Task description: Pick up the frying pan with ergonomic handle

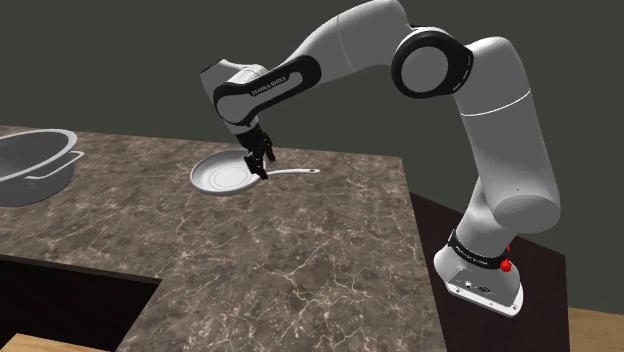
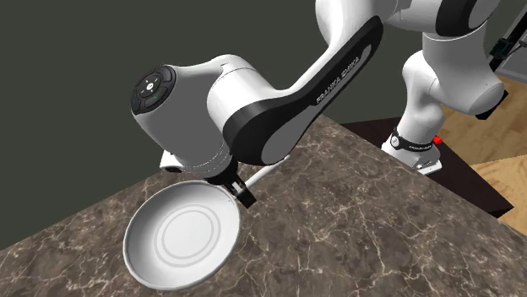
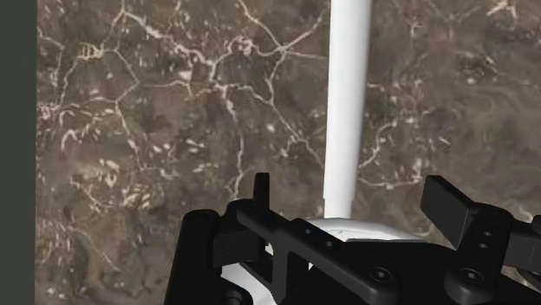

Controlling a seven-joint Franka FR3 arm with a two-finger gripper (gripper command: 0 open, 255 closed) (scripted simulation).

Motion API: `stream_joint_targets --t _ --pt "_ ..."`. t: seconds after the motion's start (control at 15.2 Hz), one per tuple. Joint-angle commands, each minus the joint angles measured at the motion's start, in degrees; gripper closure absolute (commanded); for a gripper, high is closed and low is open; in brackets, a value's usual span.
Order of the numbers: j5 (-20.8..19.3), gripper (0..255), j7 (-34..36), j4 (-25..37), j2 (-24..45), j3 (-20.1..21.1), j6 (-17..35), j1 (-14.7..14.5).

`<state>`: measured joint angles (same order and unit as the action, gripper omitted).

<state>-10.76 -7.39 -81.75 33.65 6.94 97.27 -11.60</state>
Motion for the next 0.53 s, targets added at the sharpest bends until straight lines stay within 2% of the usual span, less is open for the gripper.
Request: stream_joint_targets --t 0.0,0.2,0.26,0.46 --pt "-0.12 0 0.16 -0.28 0.86 -0.05 1.13 -0.03" --pt "-0.2 0 0.29 -0.79 1.31 -0.09 2.08 -0.02" --pt "-0.19 255 0.29 -0.85 1.24 -0.08 2.08 -0.01" --pt "-0.19 255 0.3 -0.81 1.28 -0.08 2.07 -0.03"
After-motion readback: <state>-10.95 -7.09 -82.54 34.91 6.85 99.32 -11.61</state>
